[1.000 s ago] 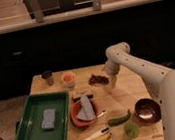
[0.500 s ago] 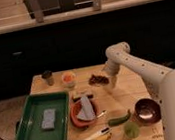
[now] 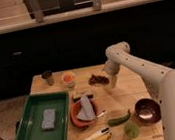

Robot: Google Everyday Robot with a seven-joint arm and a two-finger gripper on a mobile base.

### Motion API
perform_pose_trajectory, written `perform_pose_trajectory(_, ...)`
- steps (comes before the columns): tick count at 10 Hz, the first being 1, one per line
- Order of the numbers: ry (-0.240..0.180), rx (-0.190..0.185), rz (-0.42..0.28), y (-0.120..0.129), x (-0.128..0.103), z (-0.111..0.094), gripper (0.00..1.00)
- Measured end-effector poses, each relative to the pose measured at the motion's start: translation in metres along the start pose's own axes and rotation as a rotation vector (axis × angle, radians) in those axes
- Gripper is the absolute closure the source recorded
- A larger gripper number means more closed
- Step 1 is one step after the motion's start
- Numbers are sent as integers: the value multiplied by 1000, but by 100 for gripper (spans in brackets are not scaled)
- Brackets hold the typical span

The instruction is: Place grapes in table surface

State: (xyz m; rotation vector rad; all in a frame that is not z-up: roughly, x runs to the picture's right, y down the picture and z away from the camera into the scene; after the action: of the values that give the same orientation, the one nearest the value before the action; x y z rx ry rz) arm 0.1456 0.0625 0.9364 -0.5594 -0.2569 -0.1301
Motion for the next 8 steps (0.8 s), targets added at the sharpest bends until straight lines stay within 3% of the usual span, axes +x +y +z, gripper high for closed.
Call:
perform_pose_trajectory(5, -70, -11, -28, -15, -14, 11, 20)
perform_pose_trajectory(8, -112, -40, -42, -18, -26, 28, 20)
